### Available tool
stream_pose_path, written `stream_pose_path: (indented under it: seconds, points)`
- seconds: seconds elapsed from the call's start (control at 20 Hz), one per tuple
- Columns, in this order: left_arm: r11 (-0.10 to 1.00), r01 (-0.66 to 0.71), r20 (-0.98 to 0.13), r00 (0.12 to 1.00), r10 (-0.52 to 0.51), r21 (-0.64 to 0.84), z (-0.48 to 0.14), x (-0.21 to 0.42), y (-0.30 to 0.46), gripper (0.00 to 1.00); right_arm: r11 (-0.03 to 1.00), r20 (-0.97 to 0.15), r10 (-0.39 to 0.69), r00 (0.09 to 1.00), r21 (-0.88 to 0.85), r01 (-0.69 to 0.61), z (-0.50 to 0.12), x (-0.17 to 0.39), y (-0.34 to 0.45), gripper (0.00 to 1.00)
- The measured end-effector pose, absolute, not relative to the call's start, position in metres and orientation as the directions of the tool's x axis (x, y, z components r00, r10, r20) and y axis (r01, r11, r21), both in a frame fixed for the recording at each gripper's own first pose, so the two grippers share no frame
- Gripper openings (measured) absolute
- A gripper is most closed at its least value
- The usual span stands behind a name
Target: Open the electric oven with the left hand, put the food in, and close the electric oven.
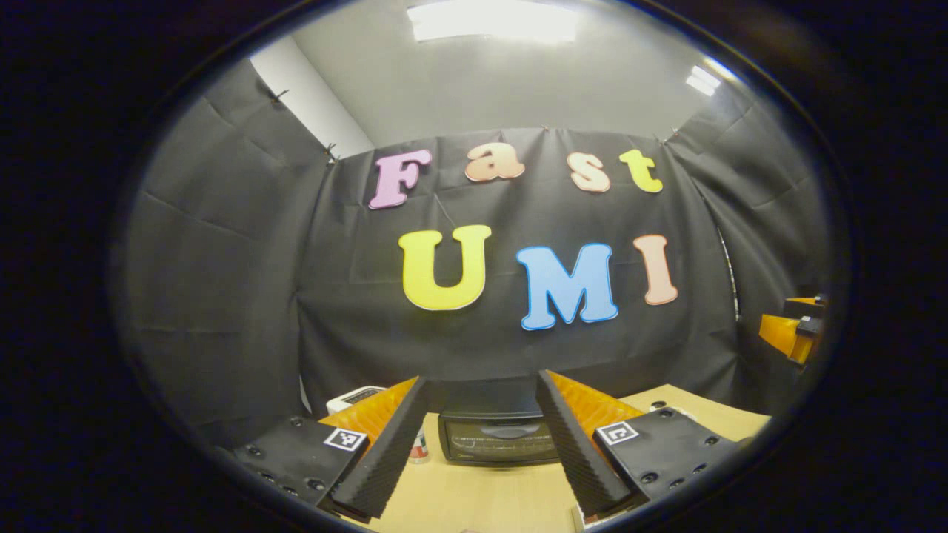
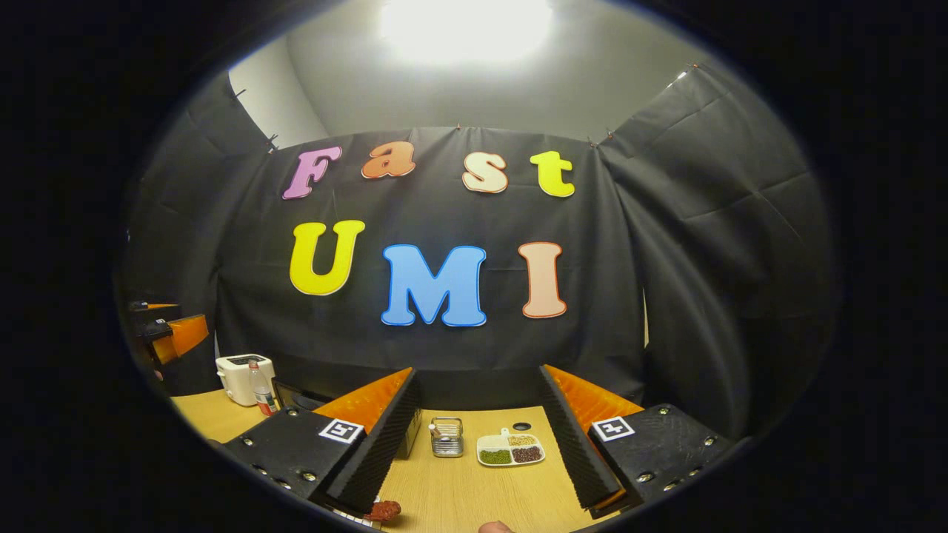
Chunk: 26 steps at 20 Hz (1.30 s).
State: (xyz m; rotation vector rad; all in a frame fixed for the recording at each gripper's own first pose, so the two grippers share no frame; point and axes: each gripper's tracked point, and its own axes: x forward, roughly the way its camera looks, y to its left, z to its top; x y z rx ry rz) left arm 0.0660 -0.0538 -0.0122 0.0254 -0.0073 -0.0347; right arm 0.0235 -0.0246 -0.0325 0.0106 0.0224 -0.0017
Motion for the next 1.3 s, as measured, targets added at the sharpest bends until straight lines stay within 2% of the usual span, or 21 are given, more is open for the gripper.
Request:
stream_pose_path:
  seconds: [0.2,0.3,0.35,0.55,0.6,0.65,0.7,0.8,0.9,0.95,1.1,1.3]
  points:
    - [0.997,0.077,-0.007,0.997,-0.077,0.033,-0.029,0.111,-0.059,1.00,1.000,-0.021,-0.028,0.999,0.011,0.028,-0.034,0.033,-0.015,0.96]
    - [0.994,0.102,-0.020,0.995,-0.101,0.032,-0.041,0.133,-0.064,0.97,0.999,-0.013,-0.049,0.999,0.001,0.049,-0.031,0.035,-0.014,0.96]
    - [0.993,0.114,-0.029,0.993,-0.113,0.028,-0.047,0.145,-0.067,1.00,0.998,-0.013,-0.061,0.998,-0.005,0.061,-0.030,0.037,-0.014,0.96]
    - [0.987,0.163,-0.066,0.985,-0.162,0.008,-0.073,0.186,-0.082,1.00,0.994,-0.009,-0.112,0.994,-0.016,0.112,-0.032,0.041,-0.013,0.96]
    - [0.985,0.175,-0.076,0.982,-0.174,0.004,-0.079,0.196,-0.085,0.97,0.992,-0.016,-0.123,0.992,-0.017,0.123,-0.035,0.042,-0.013,0.96]
    - [0.982,0.187,-0.084,0.979,-0.187,-0.001,-0.085,0.204,-0.089,1.00,0.991,-0.026,-0.135,0.990,-0.020,0.135,-0.037,0.044,-0.013,0.96]
    - [0.980,0.199,-0.092,0.976,-0.198,-0.006,-0.092,0.212,-0.093,0.97,0.989,-0.037,-0.149,0.988,-0.025,0.148,-0.041,0.045,-0.014,0.96]
    - [0.976,0.216,-0.117,0.970,-0.215,-0.008,-0.109,0.228,-0.098,1.00,0.983,-0.050,-0.179,0.983,-0.037,0.177,-0.042,0.045,-0.018,0.96]
    - [0.974,0.227,-0.141,0.964,-0.227,-0.018,-0.126,0.243,-0.103,0.91,0.977,-0.057,-0.209,0.976,-0.055,0.206,-0.045,0.045,-0.022,0.96]
    - [0.972,0.233,-0.156,0.960,-0.234,-0.024,-0.136,0.251,-0.105,0.97,0.974,-0.066,-0.222,0.973,-0.064,0.217,-0.047,0.045,-0.024,0.96]
    - [0.969,0.243,-0.217,0.945,-0.246,-0.037,-0.173,0.271,-0.111,1.00,0.966,-0.091,-0.251,0.964,-0.081,0.244,-0.053,0.045,-0.026,0.96]
    - [0.971,0.236,-0.276,0.931,-0.240,-0.048,-0.210,0.289,-0.113,0.97,0.957,-0.107,-0.280,0.954,-0.114,0.268,-0.056,0.043,-0.026,0.96]
